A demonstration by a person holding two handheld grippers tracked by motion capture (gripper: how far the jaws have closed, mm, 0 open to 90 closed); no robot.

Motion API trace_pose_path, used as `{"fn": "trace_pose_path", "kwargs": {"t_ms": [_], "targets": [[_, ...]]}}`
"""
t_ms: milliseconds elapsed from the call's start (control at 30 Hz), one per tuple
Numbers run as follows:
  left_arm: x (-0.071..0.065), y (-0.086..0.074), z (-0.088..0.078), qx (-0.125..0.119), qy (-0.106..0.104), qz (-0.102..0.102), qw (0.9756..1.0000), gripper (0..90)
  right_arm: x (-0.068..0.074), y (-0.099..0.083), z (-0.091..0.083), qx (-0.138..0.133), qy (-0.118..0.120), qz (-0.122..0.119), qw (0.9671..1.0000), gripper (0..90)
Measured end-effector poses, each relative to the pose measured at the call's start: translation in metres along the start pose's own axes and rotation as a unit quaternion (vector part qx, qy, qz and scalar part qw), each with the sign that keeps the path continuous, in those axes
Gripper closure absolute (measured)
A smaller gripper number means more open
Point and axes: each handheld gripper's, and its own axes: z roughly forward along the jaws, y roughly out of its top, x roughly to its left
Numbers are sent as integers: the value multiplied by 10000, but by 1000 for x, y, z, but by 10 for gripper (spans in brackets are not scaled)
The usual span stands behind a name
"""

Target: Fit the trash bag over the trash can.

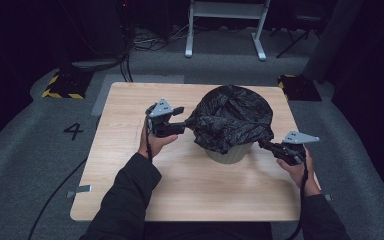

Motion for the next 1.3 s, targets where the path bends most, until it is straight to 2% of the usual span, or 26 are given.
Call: {"fn": "trace_pose_path", "kwargs": {"t_ms": [67, 133, 167, 233, 333, 400, 467, 533, 567, 600, 667, 700, 767, 800, 833, 867, 900, 933, 967, 1033, 1100, 1200, 1300], "targets": [[0, 4, -12, -138, 69, -57, 9999, 294, -3, 2, -9, -282, -70, 100, 9995, 759], [0, 6, -24, -385, -37, -128, 9992, 243, -5, 4, -19, -538, -98, 159, 9984, 626], [-2, 7, -27, -420, -56, -106, 9990, 223, -5, 5, -25, -712, -102, 176, 9973, 525], [-6, 7, -33, -496, -176, -40, 9986, 187, -6, 7, -33, -834, -168, 211, 9961, 407], [-16, 6, -37, -516, -392, 99, 9979, 163, -7, 9, -47, -1123, -132, 213, 9934, 306], [-27, 6, -36, -464, -521, 253, 9972, 160, -4, 12, -56, -1296, -46, 136, 9915, 260], [-35, 6, -34, -395, -598, 379, 9967, 158, 3, 18, -64, -1480, 7, -77, 9890, 231], [-42, 6, -31, -298, -599, 526, 9964, 159, 9, 25, -66, -1536, 29, -245, 9878, 213], [-45, 7, -29, -258, -673, 578, 9957, 162, 12, 28, -66, -1564, 64, -309, 9872, 219], [-49, 7, -27, -221, -727, 717, 9945, 169, 14, 32, -66, -1594, 118, -394, 9864, 224], [-55, 7, -24, -138, -781, 834, 9934, 182, 18, 40, -62, -1617, 221, -426, 9857, 209], [-56, 6, -21, -77, -812, 854, 9930, 224, 20, 43, -60, -1589, 259, -467, 9858, 216], [-61, 5, -16, 66, -699, 970, 9928, 295, 25, 49, -54, -1523, 266, -554, 9864, 246], [-63, 4, -13, 126, -618, 1032, 9927, 367, 27, 50, -51, -1525, 335, -547, 9862, 318], [-64, 2, -10, 167, -604, 1051, 9925, 453, 29, 52, -47, -1456, 308, -585, 9871, 374], [-64, 1, -8, 241, -627, 1074, 9919, 482, 30, 52, -45, -1429, 253, -611, 9875, 395], [-64, -2, -5, 306, -647, 1141, 9909, 571, 31, 52, -44, -1423, 181, -684, 9873, 509], [-63, -4, -3, 362, -619, 1207, 9901, 654, 31, 52, -44, -1371, 205, -726, 9877, 615], [-62, -6, 0, 430, -616, 1219, 9897, 699, 31, 52, -43, -1298, 201, -721, 9887, 624], [-60, -11, 4, 536, -655, 1226, 9888, 820, 32, 50, -41, -1261, 197, -811, 9885, 757], [-58, -16, 5, 566, -709, 1250, 9880, 892, 33, 48, -40, -1174, 149, -848, 9893, 832], [-57, -22, 8, 661, -815, 1271, 9863, 900, 32, 44, -37, -1133, 340, -841, 9894, 877], [-60, -27, 10, 804, -890, 1377, 9832, 900, 32, 38, -32, -1017, 444, -847, 9902, 889]]}}
